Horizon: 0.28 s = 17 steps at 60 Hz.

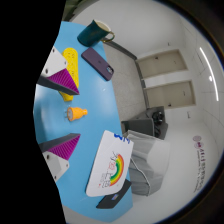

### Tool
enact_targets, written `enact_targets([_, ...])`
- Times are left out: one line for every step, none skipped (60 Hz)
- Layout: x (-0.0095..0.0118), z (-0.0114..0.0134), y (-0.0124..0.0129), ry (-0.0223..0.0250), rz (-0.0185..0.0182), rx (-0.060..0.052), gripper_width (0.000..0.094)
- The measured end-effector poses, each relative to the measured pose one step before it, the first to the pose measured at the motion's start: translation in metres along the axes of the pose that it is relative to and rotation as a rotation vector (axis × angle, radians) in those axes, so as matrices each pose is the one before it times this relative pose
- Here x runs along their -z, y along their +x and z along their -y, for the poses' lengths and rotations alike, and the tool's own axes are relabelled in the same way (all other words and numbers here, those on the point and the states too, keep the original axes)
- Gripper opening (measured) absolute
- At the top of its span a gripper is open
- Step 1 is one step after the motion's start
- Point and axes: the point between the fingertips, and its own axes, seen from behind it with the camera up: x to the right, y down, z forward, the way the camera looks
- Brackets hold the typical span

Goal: Unplug charger

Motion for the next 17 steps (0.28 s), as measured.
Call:
enact_targets([0.00439, 0.00239, 0.00024, 0.01033, 0.00524, -0.0063, 0.0797])
enact_targets([0.0047, 0.00242, 0.00015, 0.00948, 0.00454, -0.0048, 0.0805])
enact_targets([0.00498, 0.00222, 0.00057, 0.00867, 0.00391, -0.0043, 0.0804])
enact_targets([0.00501, 0.00191, 0.00019, 0.00853, 0.00291, -0.0032, 0.0805])
enact_targets([0.00644, 0.00244, 0.00058, 0.00824, 0.00413, -0.0026, 0.0806])
enact_targets([0.00551, 0.00212, 0.00089, 0.00782, 0.00277, -0.0025, 0.0803])
enact_targets([0.0055, 0.0019, 0.00123, 0.00778, 0.00175, -0.0029, 0.0798])
enact_targets([0.006, 0.00233, 0.00155, 0.00855, 0.00144, -0.0024, 0.0801])
enact_targets([0.00588, 0.00216, 0.00145, 0.00896, 0.00223, -0.0022, 0.0801])
enact_targets([0.00606, 0.00187, 0.00167, 0.00955, 0.00268, -0.0019, 0.0797])
enact_targets([0.00602, 0.00159, 0.00146, 0.00865, 0.00396, -0.0013, 0.0806])
enact_targets([0.00649, 0.00149, 0.00147, 0.00723, 0.00547, -0.001, 0.0803])
enact_targets([0.00643, 0.001, 0.00142, 0.00536, 0.0054, -0.0009, 0.0803])
enact_targets([0.00675, 0.00071, 0.00204, 0.00411, 0.00397, -0.0013, 0.0805])
enact_targets([0.00617, 0.00069, 0.00218, 0.00435, 0.00222, -0.0032, 0.0805])
enact_targets([0.00602, 0.00065, 0.00318, 0.0057, 0.00149, -0.0029, 0.0807])
enact_targets([0.00634, 0.00031, 0.00426, 0.00654, 0.00119, -0.0022, 0.0807])
